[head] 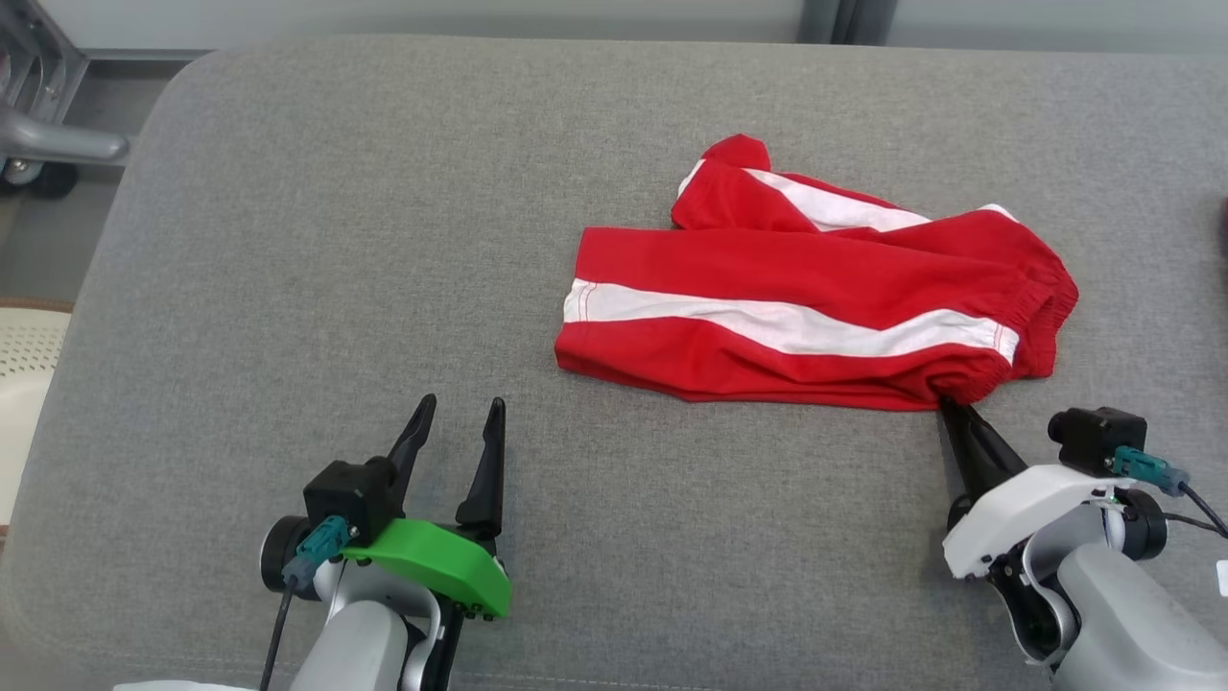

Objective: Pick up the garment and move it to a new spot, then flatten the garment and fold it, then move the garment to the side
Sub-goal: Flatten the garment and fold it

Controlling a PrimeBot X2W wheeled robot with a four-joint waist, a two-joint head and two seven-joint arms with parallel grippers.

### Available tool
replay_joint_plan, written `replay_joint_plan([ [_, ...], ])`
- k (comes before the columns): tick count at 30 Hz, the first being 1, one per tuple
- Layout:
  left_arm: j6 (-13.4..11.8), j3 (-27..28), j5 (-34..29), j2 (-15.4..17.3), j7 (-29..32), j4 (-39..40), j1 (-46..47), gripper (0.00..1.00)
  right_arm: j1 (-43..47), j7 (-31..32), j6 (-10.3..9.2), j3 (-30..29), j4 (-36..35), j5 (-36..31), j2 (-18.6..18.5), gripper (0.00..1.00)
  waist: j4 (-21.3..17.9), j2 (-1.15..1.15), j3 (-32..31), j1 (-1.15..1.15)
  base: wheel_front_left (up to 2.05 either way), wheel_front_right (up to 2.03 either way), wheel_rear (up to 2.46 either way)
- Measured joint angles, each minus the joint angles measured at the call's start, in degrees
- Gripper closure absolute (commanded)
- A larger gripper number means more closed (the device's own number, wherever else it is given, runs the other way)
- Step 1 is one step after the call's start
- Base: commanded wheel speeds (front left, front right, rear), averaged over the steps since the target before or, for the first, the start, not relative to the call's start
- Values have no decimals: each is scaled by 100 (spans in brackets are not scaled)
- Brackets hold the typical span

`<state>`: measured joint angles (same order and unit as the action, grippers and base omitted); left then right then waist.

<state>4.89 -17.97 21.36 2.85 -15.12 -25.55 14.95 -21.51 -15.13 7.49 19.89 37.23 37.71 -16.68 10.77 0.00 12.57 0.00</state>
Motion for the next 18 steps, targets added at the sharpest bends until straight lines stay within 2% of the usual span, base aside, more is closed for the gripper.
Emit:
replay_joint_plan([
  [11,19,67,0,-1,0,-82,-294,0,534,0,0,612,23,453,-435,100,-348,0,-501,0,0,0,0],
  [12,21,78,-1,0,0,-86,-324,0,566,0,1,626,46,458,-444,95,-370,0,-539,0,0,0,0],
  [13,21,89,-1,0,0,-92,-357,0,594,0,1,610,79,475,-438,51,-392,0,-576,0,0,0,0],
  [14,22,102,-1,0,0,-107,-391,0,606,0,0,603,124,501,-433,0,-416,0,-614,0,0,0,0],
  [18,38,138,-1,0,0,-162,-500,0,648,0,0,555,179,438,-425,0,-514,0,-760,0,0,0,0],
])
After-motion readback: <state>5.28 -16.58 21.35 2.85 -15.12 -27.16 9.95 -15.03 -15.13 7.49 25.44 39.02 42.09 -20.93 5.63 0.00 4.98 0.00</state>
